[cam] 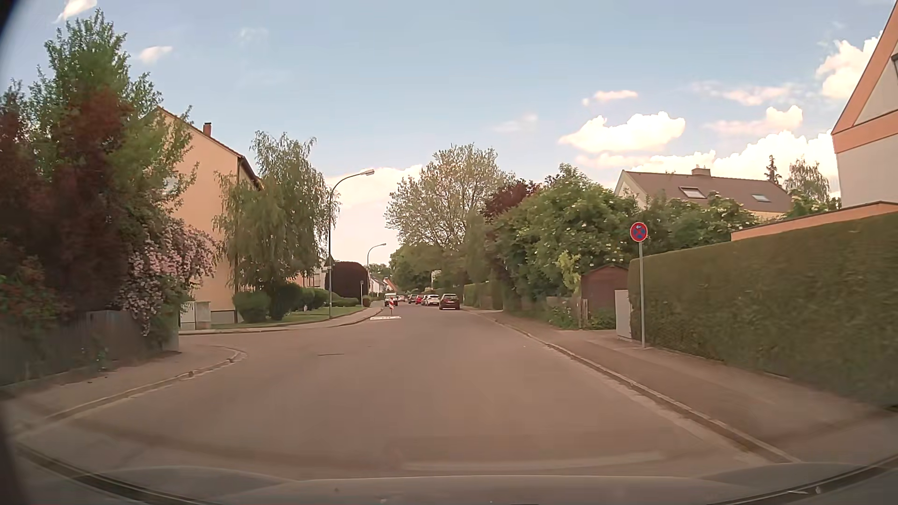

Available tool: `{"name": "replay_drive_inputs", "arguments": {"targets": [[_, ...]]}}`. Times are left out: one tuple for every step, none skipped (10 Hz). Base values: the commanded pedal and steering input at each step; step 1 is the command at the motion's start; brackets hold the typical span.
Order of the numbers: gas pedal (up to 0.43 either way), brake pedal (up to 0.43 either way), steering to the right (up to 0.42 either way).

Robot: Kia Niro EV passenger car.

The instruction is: Follow the waypoints while adhering to traffic rules and regulations

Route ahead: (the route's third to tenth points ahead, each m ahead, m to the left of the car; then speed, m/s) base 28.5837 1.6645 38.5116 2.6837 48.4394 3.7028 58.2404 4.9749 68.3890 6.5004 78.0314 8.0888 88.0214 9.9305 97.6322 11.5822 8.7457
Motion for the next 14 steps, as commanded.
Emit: {"name": "replay_drive_inputs", "arguments": {"targets": [[0.0,0.018,-0.009],[0.0,0.018,-0.008],[0.0,0.018,-0.009],[0.0,0.018,-0.009],[0.0,0.018,-0.013],[0.0,0.018,-0.017],[0.0,0.018,-0.017],[0.0,0.018,-0.015],[0.0,0.018,-0.012],[0.0,0.018,-0.006],[0.0,0.018,-0.005],[0.0,0.018,-0.005],[0.0,0.018,-0.006],[0.0,0.018,-0.008]]}}
